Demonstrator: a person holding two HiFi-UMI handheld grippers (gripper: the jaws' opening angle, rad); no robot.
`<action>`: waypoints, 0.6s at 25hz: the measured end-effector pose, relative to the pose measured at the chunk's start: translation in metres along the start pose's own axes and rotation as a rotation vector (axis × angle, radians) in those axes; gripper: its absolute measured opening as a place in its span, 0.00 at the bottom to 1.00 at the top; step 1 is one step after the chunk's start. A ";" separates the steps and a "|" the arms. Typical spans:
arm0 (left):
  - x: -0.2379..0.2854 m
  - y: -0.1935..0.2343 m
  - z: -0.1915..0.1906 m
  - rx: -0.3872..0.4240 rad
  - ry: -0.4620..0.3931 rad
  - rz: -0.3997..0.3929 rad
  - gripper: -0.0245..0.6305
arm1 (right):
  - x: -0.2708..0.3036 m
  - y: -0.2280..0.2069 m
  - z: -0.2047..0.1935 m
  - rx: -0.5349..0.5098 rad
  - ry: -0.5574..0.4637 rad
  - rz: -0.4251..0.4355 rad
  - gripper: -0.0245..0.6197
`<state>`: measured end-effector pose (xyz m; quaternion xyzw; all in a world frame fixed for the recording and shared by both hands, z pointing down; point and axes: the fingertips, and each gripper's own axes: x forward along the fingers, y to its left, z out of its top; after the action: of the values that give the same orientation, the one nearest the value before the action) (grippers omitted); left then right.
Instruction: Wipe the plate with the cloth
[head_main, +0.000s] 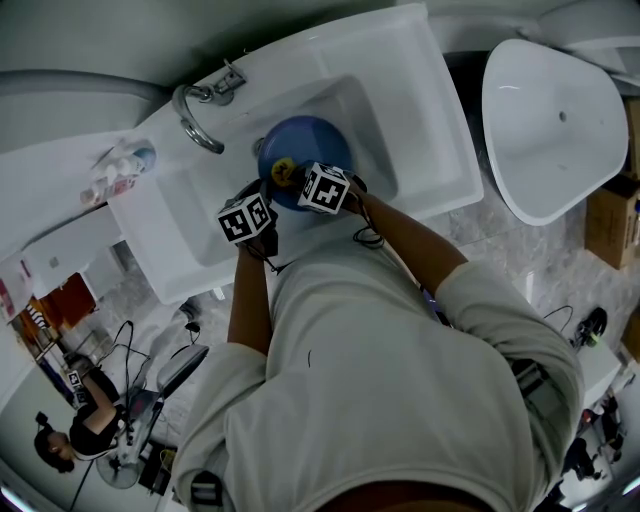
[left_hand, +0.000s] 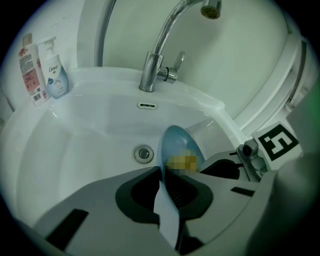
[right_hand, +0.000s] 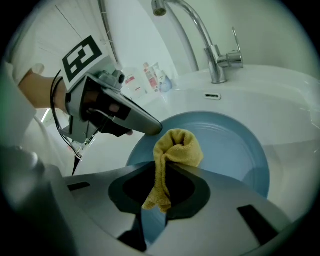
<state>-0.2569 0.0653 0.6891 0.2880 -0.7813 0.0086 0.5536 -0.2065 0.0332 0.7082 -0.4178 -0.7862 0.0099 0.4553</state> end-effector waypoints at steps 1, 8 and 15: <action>0.000 0.000 -0.001 -0.002 0.001 0.000 0.11 | 0.000 0.002 -0.004 -0.007 0.012 0.011 0.13; 0.000 0.001 -0.001 -0.001 0.002 -0.004 0.11 | -0.005 -0.007 -0.038 0.039 0.079 0.020 0.13; 0.004 -0.001 -0.002 0.005 0.009 -0.011 0.11 | -0.021 -0.042 -0.058 0.160 0.101 -0.083 0.13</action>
<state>-0.2556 0.0639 0.6930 0.2936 -0.7771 0.0090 0.5566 -0.1865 -0.0296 0.7437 -0.3472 -0.7755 0.0328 0.5263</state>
